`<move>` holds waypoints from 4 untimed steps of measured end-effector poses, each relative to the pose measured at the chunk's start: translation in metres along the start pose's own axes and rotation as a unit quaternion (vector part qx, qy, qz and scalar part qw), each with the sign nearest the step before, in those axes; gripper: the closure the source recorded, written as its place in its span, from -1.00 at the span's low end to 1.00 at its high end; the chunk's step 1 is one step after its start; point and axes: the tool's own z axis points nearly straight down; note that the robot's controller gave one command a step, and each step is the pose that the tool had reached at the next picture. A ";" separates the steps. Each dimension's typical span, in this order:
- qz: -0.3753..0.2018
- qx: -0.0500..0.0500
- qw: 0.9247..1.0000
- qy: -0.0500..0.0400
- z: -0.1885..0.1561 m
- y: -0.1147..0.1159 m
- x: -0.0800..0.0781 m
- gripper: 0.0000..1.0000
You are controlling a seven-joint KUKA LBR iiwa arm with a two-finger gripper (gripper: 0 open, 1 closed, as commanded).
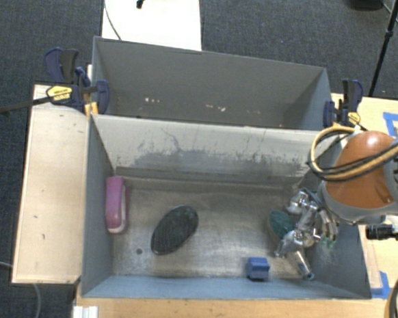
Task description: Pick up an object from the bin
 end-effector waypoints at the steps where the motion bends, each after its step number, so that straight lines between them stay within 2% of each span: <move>1: -0.004 0.002 1.000 0.000 0.000 0.003 0.001 -1.00; 2: -0.007 0.002 1.000 0.000 -0.001 0.004 0.001 -1.00; 3: -0.008 0.001 1.000 -0.001 -0.002 0.006 0.001 1.00; 4: -0.013 0.003 1.000 -0.007 -0.055 0.007 0.000 1.00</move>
Offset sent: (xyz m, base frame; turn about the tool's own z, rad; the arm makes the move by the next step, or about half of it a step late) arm 0.0000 0.0000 0.0000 0.0000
